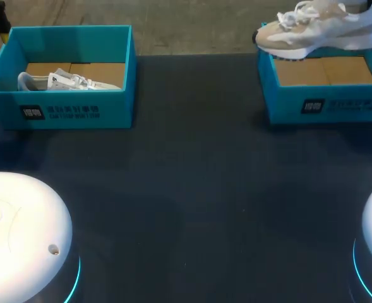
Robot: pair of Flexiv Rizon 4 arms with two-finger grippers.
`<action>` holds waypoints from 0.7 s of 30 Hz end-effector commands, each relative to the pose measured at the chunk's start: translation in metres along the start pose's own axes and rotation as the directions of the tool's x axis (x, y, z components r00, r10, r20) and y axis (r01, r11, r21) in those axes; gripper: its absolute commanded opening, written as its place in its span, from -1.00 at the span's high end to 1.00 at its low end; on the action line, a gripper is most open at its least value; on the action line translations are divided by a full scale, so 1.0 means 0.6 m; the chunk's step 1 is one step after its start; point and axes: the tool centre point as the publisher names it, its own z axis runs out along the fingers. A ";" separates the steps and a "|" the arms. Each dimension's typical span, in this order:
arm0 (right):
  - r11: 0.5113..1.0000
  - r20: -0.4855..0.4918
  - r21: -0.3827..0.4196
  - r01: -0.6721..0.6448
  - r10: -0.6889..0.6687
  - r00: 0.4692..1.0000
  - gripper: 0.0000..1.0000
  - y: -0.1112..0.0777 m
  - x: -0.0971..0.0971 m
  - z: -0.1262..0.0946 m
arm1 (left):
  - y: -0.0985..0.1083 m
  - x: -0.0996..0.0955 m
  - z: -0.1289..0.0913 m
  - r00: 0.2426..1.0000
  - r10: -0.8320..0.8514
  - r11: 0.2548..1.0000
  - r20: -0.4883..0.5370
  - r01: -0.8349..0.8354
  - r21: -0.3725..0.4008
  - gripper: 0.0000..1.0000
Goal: Take the shoe out of the shoebox, open the shoe tongue, remove and reinsert the insole, then place the shoe into the shoebox
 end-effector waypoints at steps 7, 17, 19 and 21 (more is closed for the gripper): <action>0.986 -0.007 -0.168 -0.003 0.002 1.000 1.00 -0.050 -0.005 0.001 | -0.003 0.001 -0.001 1.000 0.001 1.000 -0.002 -0.001 -0.002 -1.00; 0.986 -0.007 -0.168 -0.003 0.002 1.000 1.00 -0.050 -0.005 0.001 | -0.003 0.001 -0.001 1.000 0.001 1.000 -0.002 -0.001 -0.002 -1.00; 0.986 -0.007 -0.168 -0.003 0.002 1.000 1.00 -0.050 -0.005 0.001 | -0.003 0.001 -0.001 1.000 0.001 1.000 -0.002 -0.001 -0.002 -1.00; 0.985 -0.014 -0.171 0.003 -0.005 1.000 1.00 -0.050 -0.005 0.001 | -0.003 0.001 -0.001 1.000 0.001 1.000 -0.002 -0.001 -0.002 -1.00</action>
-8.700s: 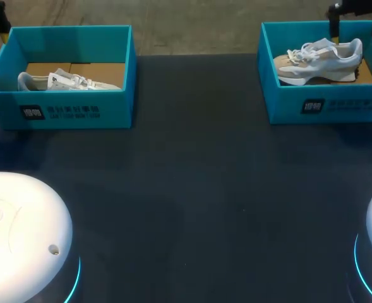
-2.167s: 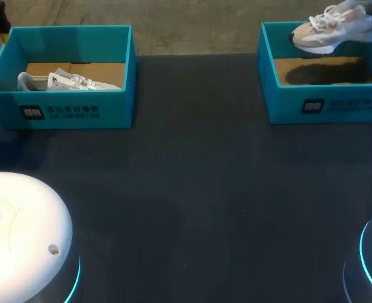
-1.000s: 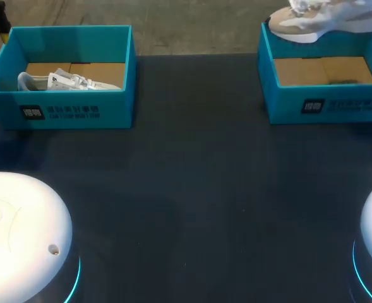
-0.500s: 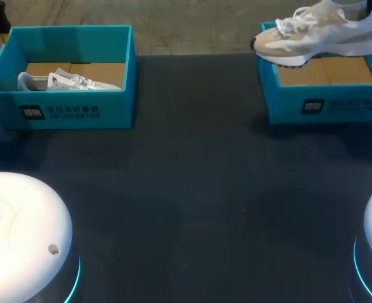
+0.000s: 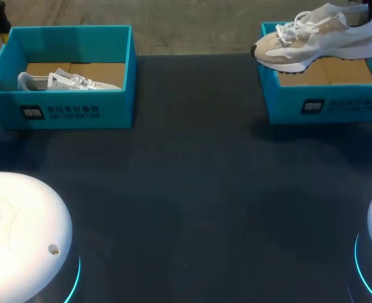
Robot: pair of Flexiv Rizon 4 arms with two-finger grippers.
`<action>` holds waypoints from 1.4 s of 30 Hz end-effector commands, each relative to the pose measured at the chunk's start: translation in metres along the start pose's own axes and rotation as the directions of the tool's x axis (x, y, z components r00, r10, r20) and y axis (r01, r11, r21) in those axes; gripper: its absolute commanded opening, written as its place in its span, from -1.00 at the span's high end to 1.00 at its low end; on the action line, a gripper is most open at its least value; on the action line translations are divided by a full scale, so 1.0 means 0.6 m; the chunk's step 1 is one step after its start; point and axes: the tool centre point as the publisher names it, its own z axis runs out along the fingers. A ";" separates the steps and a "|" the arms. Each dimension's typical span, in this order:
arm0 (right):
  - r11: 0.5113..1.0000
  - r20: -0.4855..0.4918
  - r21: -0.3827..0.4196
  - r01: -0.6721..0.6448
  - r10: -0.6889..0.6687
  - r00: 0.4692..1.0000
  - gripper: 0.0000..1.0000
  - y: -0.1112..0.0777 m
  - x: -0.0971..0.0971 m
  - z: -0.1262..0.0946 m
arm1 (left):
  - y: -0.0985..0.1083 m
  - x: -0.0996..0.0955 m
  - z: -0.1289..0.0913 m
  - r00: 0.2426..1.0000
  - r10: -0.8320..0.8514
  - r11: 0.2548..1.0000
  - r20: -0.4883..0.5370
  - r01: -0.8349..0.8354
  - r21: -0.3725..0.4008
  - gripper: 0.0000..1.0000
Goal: Take the shoe out of the shoebox, open the shoe tongue, remove and reinsert the insole, then place the shoe into the shoebox
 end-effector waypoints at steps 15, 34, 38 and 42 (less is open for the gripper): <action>1.000 0.007 -0.002 -0.021 0.021 1.000 1.00 -0.129 0.025 -0.011 | -0.003 0.001 -0.001 1.000 0.001 1.000 -0.002 -0.001 -0.002 -1.00; 0.996 -0.003 0.050 -0.076 0.076 0.997 1.00 -0.348 0.118 0.064 | -0.003 0.001 -0.001 1.000 0.001 1.000 -0.002 -0.001 -0.002 -1.00; 0.995 0.015 0.061 -0.073 0.072 0.997 1.00 -0.382 0.130 0.072 | -0.003 0.001 -0.001 1.000 0.001 1.000 -0.002 -0.001 -0.002 -1.00; 0.994 0.016 0.066 -0.090 0.089 0.996 1.00 -0.417 0.140 0.070 | -0.003 0.001 -0.001 1.000 0.001 1.000 -0.002 -0.001 -0.002 -1.00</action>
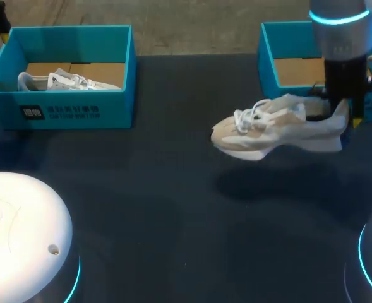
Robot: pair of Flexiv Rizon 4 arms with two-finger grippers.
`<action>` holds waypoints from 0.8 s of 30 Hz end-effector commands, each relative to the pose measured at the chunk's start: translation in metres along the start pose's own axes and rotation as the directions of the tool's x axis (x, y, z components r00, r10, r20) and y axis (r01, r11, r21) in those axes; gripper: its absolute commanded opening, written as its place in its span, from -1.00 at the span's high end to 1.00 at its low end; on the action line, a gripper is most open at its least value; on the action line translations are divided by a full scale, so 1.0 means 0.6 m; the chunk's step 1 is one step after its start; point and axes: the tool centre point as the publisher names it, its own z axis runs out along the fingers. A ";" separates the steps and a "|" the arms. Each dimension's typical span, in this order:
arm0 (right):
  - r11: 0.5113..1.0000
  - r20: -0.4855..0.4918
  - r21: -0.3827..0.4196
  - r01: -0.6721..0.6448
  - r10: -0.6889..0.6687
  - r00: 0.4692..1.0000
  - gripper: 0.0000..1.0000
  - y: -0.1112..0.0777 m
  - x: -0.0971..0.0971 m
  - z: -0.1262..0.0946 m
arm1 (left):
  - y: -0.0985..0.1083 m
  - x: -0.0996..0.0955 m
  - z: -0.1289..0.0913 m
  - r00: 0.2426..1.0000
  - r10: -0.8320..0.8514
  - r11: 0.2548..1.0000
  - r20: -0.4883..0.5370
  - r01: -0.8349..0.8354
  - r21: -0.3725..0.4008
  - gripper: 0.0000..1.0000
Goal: Take the shoe out of the shoebox, open the shoe tongue, remove and reinsert the insole, then place the shoe into the shoebox
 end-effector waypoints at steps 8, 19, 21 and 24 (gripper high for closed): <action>0.998 -0.021 0.020 -0.066 0.066 0.998 1.00 -0.055 -0.003 0.002 | -0.003 0.001 -0.001 1.000 0.001 1.000 -0.002 -0.001 -0.002 -1.00; 0.999 -0.006 0.026 -0.043 0.043 0.999 1.00 -0.075 0.042 -0.004 | -0.003 0.001 -0.001 1.000 0.001 1.000 -0.002 -0.001 -0.002 -1.00; 0.999 0.011 0.031 -0.033 0.033 0.999 1.00 -0.090 0.062 -0.010 | -0.003 0.001 -0.001 1.000 0.001 1.000 -0.002 -0.001 -0.002 -1.00; 1.000 0.009 0.019 -0.014 0.014 1.000 1.00 -0.116 0.086 -0.021 | -0.003 0.001 -0.001 1.000 0.001 1.000 -0.002 -0.001 -0.002 -1.00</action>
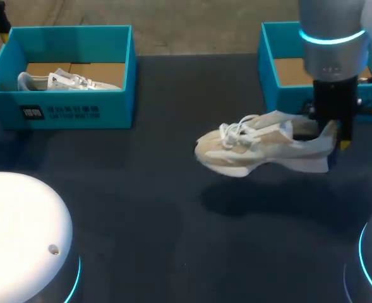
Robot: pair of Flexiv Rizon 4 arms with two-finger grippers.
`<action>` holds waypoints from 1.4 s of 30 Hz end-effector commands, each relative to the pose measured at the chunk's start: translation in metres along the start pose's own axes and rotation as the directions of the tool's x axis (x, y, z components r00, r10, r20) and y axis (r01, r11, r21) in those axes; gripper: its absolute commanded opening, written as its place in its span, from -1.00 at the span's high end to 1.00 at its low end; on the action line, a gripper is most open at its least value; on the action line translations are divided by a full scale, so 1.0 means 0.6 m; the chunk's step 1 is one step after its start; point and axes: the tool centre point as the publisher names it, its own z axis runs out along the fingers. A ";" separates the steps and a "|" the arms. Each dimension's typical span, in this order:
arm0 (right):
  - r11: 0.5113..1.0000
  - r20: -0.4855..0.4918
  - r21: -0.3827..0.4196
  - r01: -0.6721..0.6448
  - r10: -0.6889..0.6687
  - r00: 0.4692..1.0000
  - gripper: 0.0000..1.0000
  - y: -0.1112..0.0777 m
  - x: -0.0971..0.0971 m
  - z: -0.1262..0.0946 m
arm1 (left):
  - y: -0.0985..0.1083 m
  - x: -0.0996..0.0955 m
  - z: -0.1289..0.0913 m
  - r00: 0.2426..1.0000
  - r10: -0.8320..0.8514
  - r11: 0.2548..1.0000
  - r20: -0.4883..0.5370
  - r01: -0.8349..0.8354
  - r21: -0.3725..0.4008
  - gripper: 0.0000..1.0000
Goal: Take the shoe out of the shoebox, open the shoe tongue, remove and reinsert the insole, then place the shoe into the shoebox
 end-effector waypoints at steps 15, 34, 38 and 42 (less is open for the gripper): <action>0.995 -0.010 -0.058 0.087 -0.088 0.996 1.00 -0.106 0.173 0.027 | -0.002 0.000 -0.001 1.000 0.001 1.000 -0.002 -0.001 -0.002 -1.00; 0.995 -0.039 -0.033 0.097 -0.098 0.994 1.00 -0.129 0.223 0.108 | -0.002 0.000 -0.001 1.000 0.001 1.000 -0.002 -0.001 -0.002 -1.00; 0.994 -0.051 -0.049 0.100 -0.102 0.993 1.00 -0.128 0.233 0.130 | -0.002 0.000 -0.001 1.000 0.001 1.000 -0.002 -0.001 -0.002 -1.00; 0.992 -0.047 -0.069 0.105 -0.108 0.993 1.00 -0.129 0.238 0.140 | -0.002 0.000 -0.001 1.000 0.001 1.000 -0.002 -0.001 -0.002 -1.00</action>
